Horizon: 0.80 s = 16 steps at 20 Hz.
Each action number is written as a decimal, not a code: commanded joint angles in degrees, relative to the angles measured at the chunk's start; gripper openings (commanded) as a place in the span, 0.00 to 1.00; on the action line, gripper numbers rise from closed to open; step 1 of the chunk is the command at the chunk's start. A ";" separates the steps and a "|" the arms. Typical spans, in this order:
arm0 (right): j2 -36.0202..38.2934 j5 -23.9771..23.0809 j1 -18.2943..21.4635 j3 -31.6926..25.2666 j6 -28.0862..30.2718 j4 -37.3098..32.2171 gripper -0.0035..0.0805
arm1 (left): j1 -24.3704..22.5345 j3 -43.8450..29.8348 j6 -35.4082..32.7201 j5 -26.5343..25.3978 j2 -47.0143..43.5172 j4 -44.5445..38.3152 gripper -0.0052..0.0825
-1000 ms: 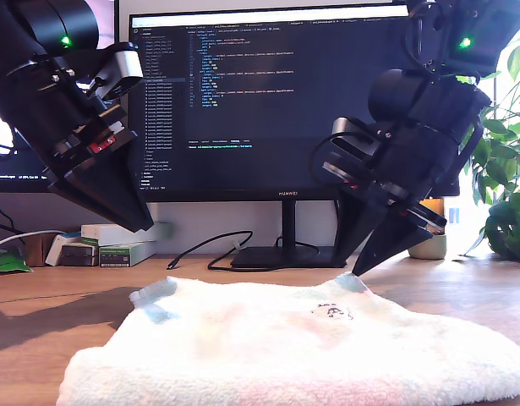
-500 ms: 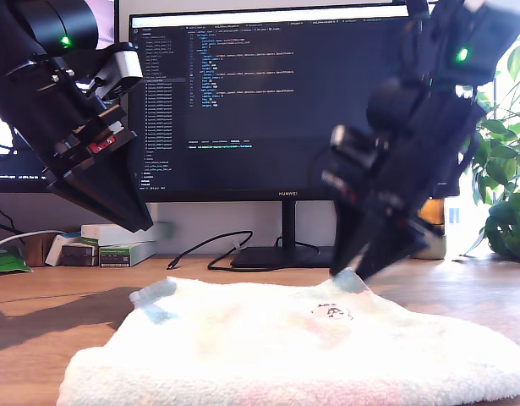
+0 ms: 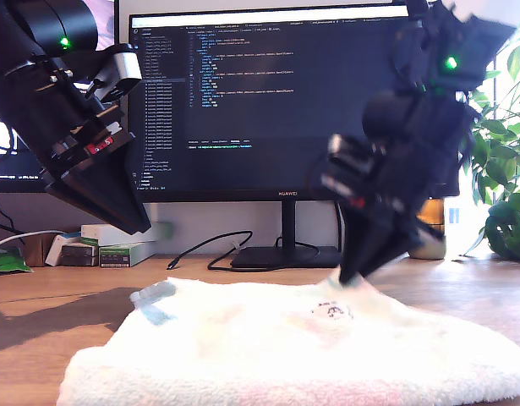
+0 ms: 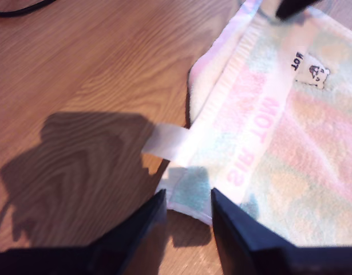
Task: Fold the tea towel to a neat square and place it to the right
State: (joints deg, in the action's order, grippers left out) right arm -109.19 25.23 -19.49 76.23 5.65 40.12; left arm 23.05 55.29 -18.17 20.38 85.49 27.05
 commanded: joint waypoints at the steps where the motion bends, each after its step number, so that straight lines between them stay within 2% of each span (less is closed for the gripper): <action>1: 0.28 0.35 0.00 1.57 -0.09 1.75 0.08 | -0.02 -0.79 0.20 0.20 0.37 -0.50 0.30; 8: 0.50 0.24 0.00 3.80 -0.92 8.46 0.06 | -0.02 -0.79 0.20 0.22 0.37 -1.49 0.30; 16: 4.52 -0.37 0.04 3.82 -0.96 8.83 0.04 | -0.02 -0.79 0.22 0.66 0.37 -2.29 0.30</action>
State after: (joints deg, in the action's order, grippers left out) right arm -106.63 24.93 -19.49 79.70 4.56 48.99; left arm 23.05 55.29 -18.17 20.71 85.49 25.26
